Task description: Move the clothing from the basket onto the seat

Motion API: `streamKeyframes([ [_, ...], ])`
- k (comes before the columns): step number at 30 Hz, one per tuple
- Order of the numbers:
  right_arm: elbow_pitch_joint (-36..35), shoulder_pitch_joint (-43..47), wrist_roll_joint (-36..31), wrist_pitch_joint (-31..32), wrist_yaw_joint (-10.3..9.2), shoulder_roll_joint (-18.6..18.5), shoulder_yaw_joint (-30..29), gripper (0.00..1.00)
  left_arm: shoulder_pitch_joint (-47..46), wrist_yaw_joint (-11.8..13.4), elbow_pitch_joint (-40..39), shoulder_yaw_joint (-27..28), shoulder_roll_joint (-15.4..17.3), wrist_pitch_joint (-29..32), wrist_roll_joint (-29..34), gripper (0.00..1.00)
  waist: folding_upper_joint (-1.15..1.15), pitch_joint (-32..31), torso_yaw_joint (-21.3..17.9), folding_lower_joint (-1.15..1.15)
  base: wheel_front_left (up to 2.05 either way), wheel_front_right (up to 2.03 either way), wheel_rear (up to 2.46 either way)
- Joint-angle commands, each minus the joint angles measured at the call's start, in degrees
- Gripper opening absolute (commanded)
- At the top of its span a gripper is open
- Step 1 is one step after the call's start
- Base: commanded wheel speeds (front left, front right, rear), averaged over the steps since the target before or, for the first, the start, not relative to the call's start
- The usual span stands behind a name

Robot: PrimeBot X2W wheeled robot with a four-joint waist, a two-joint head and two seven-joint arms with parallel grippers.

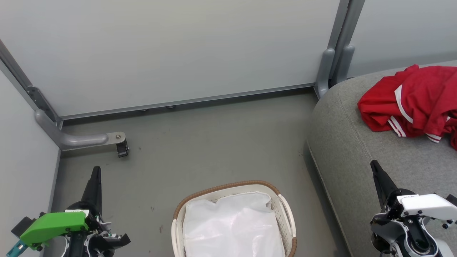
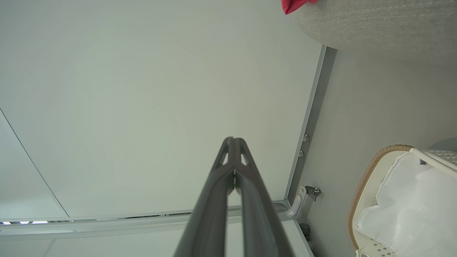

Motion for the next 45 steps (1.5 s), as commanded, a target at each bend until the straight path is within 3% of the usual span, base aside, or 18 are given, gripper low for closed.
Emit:
streamKeyframes([
  [1,-0.2,0.6,0.2,0.1,0.0,-0.1,-0.1,0.0,-0.7,-0.3,-0.1,0.1,0.4,0.2,-0.2,0.0,0.0,0.0,0.0,0.0,0.0,0.0,0.0],
  [45,-0.2,0.6,0.2,0.1,0.0,-0.1,-0.1,0.0,-0.7,-0.3,-0.1,0.1,0.4,0.2,-0.2,0.0,0.0,0.0,0.0,0.0,0.0,0.0,0.0],
])
